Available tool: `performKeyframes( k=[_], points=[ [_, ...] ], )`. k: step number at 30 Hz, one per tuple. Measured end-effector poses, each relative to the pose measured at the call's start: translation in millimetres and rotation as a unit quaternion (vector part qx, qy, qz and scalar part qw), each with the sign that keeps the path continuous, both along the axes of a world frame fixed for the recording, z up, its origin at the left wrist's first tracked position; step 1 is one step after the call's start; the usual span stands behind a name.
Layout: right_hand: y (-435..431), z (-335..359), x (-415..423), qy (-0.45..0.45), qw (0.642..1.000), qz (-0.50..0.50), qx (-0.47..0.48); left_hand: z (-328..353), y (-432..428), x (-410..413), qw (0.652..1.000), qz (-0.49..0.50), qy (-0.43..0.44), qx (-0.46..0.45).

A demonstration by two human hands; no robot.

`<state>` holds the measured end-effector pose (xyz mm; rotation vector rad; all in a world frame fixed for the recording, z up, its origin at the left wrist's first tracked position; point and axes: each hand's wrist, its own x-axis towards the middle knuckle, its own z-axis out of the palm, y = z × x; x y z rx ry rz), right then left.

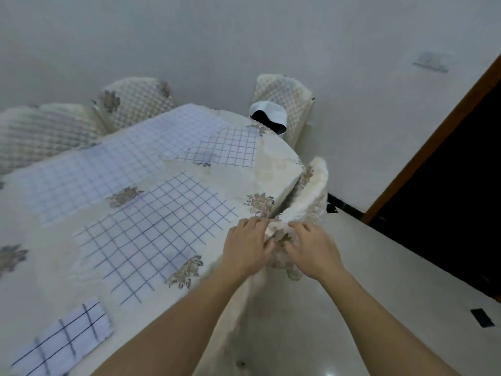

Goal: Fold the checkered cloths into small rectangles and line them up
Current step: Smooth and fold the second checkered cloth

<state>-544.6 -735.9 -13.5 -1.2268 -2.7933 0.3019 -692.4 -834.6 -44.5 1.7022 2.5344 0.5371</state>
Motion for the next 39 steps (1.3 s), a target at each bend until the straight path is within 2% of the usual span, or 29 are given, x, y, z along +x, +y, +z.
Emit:
performKeyframes(
  k=[8,13,21,26,33,39],
  points=[
    [-1,-17,-112,-0.005,0.979,0.204,-0.025,-25,-64,-60,0.977,0.202,-0.027,-0.061],
    [0,-41,-159,-0.049,0.941,0.333,-0.029,-37,-93,-65,0.944,0.313,-0.058,-0.083],
    [33,-69,-194,-0.109,0.879,0.464,-0.023,-53,-137,-70,0.897,0.423,-0.03,-0.128],
    [54,-89,-226,-0.145,0.853,0.501,0.016,-74,-156,-73,0.894,0.427,-0.056,-0.123],
    [57,-136,-247,-0.189,0.847,0.496,-0.022,-115,-166,-98,0.92,0.374,-0.041,-0.109],
    [60,-164,-259,-0.148,0.821,0.55,0.031,-142,-165,-115,0.942,0.319,-0.036,-0.096]
  ],
)
